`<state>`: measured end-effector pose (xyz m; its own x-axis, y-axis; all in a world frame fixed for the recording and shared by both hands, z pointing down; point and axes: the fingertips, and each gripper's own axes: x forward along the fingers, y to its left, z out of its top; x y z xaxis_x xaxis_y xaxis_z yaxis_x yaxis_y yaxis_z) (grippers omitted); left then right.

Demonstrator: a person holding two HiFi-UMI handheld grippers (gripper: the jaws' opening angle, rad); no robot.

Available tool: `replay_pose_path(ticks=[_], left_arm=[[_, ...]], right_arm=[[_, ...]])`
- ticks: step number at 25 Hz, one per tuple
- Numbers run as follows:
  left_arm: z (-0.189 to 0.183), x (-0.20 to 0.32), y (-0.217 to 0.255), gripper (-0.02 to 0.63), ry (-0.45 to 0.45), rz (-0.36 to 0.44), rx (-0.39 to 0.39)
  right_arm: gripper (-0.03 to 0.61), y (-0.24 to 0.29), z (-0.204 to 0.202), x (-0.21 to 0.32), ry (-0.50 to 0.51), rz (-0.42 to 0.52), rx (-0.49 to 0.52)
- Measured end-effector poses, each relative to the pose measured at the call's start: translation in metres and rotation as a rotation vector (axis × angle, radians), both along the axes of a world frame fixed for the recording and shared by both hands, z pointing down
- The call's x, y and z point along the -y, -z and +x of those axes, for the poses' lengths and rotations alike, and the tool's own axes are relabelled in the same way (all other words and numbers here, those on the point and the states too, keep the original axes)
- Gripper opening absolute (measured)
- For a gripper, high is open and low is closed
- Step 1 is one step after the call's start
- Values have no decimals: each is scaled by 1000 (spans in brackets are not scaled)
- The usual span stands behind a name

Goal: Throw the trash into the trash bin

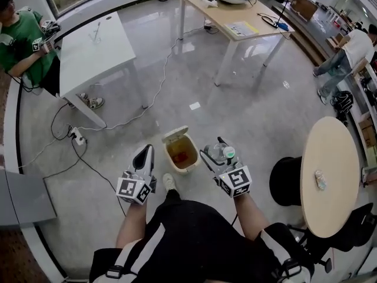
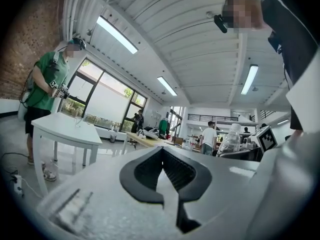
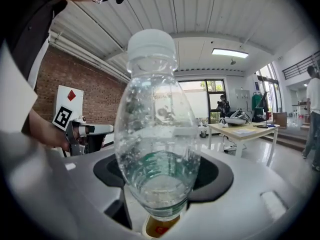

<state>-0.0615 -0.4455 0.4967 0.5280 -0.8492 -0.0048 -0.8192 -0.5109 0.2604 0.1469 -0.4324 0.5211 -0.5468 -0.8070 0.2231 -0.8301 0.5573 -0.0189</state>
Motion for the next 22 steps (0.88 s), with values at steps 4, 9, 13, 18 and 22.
replay_pose_path(ticks=[4,9,13,18,22], left_arm=[[-13,1,-16,0,13,-39,13],[-24,7,-40,0,24,-97,36],[-22,3,-76,0,6,-186,53],[-23,9,-104,0,-20,-248,69],[-18,22,-117,0,-65,-269,100]], right_arm=[[333,-18,-23,13,33,-35,-3],[333,-44,-41,30,46,-86,-13],[333,-76,-50,30,58,-153,-31],[333,-112,-58,29,60,-216,-56],[333,-136,-68,36,59,-245,-76]])
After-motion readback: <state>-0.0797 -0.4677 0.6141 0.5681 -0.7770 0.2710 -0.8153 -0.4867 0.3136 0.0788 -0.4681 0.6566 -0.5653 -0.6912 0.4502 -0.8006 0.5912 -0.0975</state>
